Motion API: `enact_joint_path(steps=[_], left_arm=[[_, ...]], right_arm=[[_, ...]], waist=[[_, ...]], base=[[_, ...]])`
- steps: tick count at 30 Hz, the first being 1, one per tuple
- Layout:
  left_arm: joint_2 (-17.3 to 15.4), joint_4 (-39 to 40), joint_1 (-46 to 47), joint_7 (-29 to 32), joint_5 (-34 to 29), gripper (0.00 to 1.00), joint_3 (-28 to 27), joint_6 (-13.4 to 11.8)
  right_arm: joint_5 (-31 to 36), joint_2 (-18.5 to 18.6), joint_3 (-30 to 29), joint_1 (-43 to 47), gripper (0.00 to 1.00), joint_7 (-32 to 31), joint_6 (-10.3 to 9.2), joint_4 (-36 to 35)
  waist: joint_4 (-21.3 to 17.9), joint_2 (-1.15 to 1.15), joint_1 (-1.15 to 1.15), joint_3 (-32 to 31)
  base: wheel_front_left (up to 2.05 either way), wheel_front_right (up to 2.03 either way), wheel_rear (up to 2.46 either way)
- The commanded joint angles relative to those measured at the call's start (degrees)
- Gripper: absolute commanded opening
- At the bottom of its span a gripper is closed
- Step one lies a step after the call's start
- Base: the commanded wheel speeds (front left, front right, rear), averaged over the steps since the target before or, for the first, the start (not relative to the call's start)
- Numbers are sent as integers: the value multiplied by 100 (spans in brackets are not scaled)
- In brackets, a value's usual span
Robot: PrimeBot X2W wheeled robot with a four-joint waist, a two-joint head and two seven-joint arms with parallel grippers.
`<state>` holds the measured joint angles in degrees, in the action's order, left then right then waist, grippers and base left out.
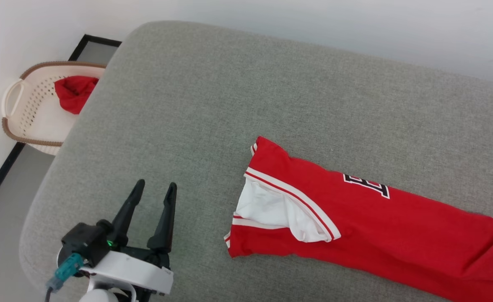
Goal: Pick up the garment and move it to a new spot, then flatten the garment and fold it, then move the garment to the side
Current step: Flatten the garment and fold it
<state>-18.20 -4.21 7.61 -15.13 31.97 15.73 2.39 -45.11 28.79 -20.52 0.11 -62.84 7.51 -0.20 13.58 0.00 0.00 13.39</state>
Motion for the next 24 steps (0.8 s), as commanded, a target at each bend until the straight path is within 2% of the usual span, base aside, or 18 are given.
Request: enact_joint_path(steps=[1,10,11,13,14,18,24], left_arm=[[62,15,-72,4,-183,100,-85,35],[548,-172,-67,4,-1200,100,-503,297],[585,-212,-69,4,-1285,100,-536,322],[673,-287,-67,4,-1400,100,-595,374],[705,-314,-66,4,-1448,100,-630,394],[794,-364,-98,4,-1579,100,-788,461],[850,-321,-168,4,-1700,100,-1026,497]], right_arm=[[57,-65,-12,-61,100,-37,-4,34],[402,-341,299,-81,100,10,-4,312],[402,-384,339,-94,79,69,-4,346],[441,-462,408,-135,15,235,-4,406],[447,-486,453,-154,0,300,-4,439],[388,-526,515,-202,0,535,-4,503],[297,-331,293,-357,0,999,-8,541]], waist=[[23,0,0,-14],[-33,0,0,46],[-43,0,0,59],[-60,0,0,84],[-69,0,0,91],[-125,0,0,98],[-316,0,0,104]], base=[[0,0,0],[0,0,0],[0,0,0],[0,0,0],[0,0,0],[0,0,0],[0,0,0]])
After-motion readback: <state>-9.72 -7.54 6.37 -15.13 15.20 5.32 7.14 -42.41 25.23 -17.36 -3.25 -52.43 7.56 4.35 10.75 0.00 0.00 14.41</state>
